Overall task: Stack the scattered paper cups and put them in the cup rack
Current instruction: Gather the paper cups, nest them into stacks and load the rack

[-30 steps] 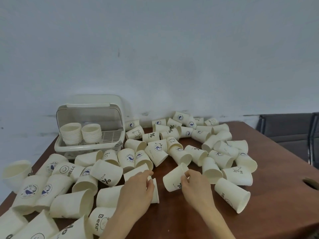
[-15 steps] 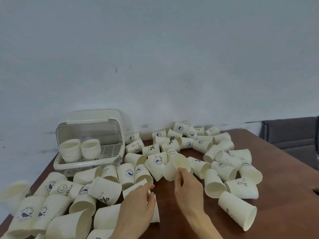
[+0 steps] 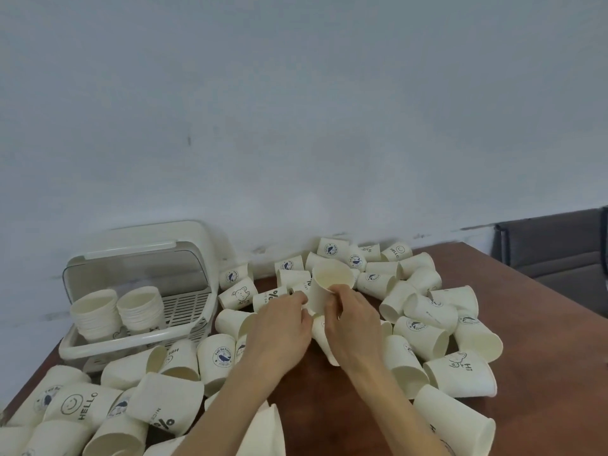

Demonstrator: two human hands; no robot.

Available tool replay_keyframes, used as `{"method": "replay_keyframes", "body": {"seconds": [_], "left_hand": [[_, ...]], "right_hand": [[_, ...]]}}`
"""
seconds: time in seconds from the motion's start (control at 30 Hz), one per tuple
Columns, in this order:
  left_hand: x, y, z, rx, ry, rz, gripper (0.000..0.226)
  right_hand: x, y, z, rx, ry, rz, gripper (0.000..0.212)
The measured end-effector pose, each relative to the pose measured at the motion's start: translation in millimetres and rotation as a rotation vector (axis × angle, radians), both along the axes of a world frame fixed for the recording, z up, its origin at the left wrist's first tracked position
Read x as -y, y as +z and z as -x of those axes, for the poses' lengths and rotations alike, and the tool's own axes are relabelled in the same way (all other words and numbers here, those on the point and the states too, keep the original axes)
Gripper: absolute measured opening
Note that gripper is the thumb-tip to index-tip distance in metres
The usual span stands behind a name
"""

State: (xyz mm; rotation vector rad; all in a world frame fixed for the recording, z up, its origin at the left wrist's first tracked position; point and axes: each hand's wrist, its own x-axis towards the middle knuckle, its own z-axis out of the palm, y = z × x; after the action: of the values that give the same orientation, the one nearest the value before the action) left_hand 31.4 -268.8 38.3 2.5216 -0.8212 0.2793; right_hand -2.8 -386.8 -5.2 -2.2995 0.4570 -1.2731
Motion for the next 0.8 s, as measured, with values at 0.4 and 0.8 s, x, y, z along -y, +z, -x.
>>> {"method": "replay_keyframes", "body": {"seconds": [0.4,0.8], "left_hand": [[41.7,-30.6,-53.8,-0.195,0.058,-0.003,0.03],[21.5,-45.3,-100.3,-0.165,0.166,0.039,0.025]], "right_hand": [[33.1,41.3,-35.0,-0.083,0.016,-0.071,0.018],[36.1,50.3,-85.1,-0.141,0.029,-0.157,0.019]]}}
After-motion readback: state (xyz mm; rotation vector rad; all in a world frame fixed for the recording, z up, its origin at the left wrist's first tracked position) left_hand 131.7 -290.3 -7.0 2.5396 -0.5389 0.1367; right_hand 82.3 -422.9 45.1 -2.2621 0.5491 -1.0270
